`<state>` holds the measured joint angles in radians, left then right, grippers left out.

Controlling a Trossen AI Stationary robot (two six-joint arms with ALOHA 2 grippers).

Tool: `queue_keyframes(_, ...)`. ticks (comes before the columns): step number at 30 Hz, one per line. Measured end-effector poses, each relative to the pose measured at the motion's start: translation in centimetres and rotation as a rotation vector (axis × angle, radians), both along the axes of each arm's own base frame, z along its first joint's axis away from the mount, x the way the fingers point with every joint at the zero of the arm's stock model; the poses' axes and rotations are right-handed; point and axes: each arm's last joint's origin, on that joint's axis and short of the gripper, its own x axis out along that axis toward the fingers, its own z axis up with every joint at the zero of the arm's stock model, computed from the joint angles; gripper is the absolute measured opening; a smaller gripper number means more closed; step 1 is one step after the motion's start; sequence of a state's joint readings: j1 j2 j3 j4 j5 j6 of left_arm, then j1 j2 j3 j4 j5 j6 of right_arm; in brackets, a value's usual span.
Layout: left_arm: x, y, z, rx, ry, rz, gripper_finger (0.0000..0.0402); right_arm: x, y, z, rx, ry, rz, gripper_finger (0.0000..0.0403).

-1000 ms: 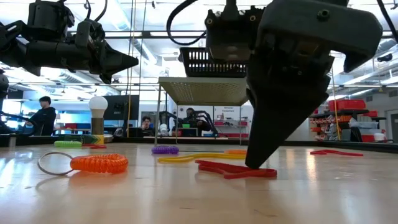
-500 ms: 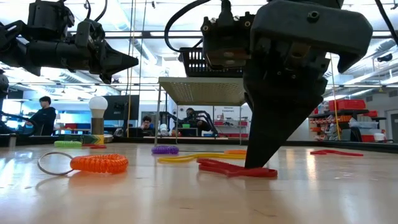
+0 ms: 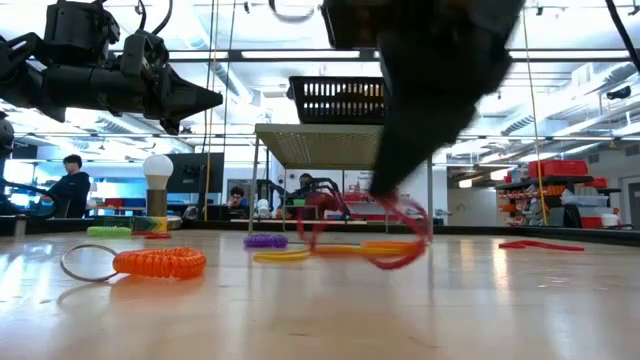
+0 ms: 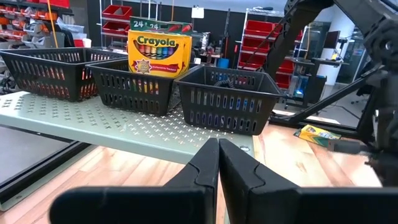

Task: Pick & Place Office Desk Supplies
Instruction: Put the red rubber band into the top black bin on the shelf

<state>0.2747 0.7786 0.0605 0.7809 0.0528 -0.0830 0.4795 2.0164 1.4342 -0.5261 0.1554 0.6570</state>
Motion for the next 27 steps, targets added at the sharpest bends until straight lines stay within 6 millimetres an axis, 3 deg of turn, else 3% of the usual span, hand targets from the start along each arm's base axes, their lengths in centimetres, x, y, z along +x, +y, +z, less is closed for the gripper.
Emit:
queue_keyframes(8, 0.0, 0.0, 0.0, 0.000, 0.001, 0.000, 0.0020, -0.4, -0.7, 4.6, -0.010, -0.138, -0.017, 0.0004)
queue_keyframes(16, 0.0, 0.0, 0.0, 0.000, 0.000, 0.000, 0.0020, 1.2, -3.3, 11.9, -0.099, -0.263, -0.078, 0.0004)
queue_keyframes(21, 0.0, 0.0, 0.0, 0.000, 0.000, 0.000, 0.0020, 2.4, -7.0, 17.6, -0.173, -0.346, -0.144, 0.0004)
queue_keyframes(24, 0.0, 0.0, 0.0, 0.000, 0.000, 0.000, 0.0020, 2.5, -10.1, 21.0, -0.249, -0.395, -0.171, 0.0004)
queue_keyframes(27, 0.0, 0.0, 0.0, 0.000, 0.000, 0.001, 0.0020, 2.5, -13.8, 23.1, -0.315, -0.402, -0.208, 0.0004)
